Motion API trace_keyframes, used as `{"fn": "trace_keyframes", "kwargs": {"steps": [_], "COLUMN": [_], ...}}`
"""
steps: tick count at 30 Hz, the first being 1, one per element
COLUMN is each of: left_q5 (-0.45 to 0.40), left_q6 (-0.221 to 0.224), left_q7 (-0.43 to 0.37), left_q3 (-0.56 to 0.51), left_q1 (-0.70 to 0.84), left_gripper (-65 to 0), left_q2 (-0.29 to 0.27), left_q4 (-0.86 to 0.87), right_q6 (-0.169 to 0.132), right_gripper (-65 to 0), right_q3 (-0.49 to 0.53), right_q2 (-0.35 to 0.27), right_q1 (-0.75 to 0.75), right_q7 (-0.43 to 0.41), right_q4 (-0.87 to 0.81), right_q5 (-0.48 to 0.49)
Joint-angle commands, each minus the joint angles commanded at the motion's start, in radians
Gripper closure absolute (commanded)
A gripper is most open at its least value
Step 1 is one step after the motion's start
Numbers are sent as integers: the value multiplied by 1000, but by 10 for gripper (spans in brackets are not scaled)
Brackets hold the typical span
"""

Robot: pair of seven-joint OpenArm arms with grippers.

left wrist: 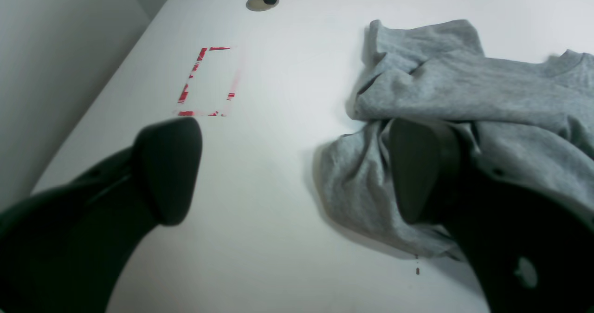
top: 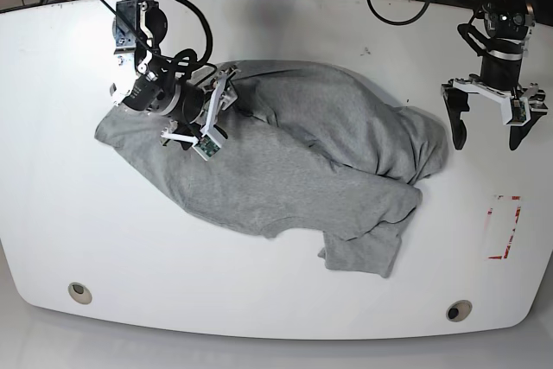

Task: Fold the T-shirt properly
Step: 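Drag the grasped shirt edge toward the table edge with the right gripper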

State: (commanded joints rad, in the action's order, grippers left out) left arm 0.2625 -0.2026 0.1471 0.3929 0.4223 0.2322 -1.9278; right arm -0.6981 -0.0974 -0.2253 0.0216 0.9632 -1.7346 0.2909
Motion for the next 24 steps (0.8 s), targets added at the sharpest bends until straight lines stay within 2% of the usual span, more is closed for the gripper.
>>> {"fn": "trace_keyframes", "kwargs": {"steps": [1,4,6,14,24], "left_q5": [-25,-55,-73,-78,-76], "left_q6": [4,4,4,4,2], "left_q7": [35,35,35,35,35], "left_q3": [-7,-7,-7,-7,-9], "left_q1": [10,8,8,8,8], "left_gripper": [-597,-597,-597,-597,-599], "left_q2": [-10,-10,-10,-12,-12], "left_q4": [24,23,21,20,20], "right_q6": [15,36,39,39,33], "right_gripper": [-357,-357,-357,-357,-358], "right_q3": [29,29,29,25,-32], "right_q2": [33,33,33,30,25], "right_q1": [27,27,19,14,13], "right_q7": [32,47,47,47,43], "right_q4": [-48,-49,-58,-77,-81], "right_q5": [9,9,9,11,12]}}
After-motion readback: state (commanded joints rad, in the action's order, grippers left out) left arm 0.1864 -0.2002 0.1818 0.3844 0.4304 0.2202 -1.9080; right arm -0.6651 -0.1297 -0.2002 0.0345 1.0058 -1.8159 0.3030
